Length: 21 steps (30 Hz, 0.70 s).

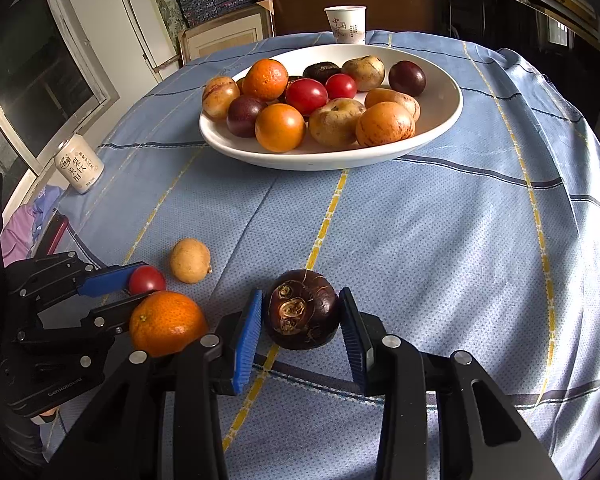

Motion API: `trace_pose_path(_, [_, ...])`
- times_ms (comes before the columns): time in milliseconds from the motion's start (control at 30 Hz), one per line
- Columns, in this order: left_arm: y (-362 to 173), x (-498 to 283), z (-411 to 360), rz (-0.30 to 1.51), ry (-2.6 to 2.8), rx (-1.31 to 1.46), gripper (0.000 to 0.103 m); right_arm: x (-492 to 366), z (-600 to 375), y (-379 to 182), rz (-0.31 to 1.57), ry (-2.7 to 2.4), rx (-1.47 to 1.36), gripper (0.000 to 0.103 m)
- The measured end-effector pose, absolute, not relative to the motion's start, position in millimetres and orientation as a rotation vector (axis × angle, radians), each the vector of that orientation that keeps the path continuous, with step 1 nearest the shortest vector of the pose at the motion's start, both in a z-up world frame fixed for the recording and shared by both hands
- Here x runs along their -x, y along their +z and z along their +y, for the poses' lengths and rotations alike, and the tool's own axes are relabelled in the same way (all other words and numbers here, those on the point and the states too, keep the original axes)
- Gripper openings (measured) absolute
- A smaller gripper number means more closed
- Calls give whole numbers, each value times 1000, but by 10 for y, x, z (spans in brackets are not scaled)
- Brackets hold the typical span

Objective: Organize fruits
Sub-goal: 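Grasp a small red tomato with the left tool while the right tool holds the dark fruit, then release the dark fruit onto the plate with the right tool while the left tool releases the tomato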

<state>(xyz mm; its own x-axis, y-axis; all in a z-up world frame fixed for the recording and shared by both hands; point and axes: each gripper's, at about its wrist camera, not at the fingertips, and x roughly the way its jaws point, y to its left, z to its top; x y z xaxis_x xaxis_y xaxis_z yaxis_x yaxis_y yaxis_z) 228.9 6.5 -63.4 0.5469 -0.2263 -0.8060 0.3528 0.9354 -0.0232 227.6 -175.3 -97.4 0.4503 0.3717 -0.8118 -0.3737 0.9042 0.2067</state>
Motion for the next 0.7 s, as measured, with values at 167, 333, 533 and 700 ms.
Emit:
trace_pose_path(167, [-631, -2295, 126, 938, -330, -106, 25, -2279, -1760, -976, 1003, 466, -7, 39])
trace_pose_path(333, [-604, -2282, 165, 924, -316, -92, 25, -2297, -1790, -979, 1006, 477, -28, 39])
trace_pose_path(533, [-476, -2244, 223, 883, -311, -33, 25, -2320, -1864, -966, 1021, 515, -86, 39])
trace_pose_path(700, [-197, -2385, 232, 849, -339, 15, 25, -2273, -1877, -709, 953, 593, -138, 39])
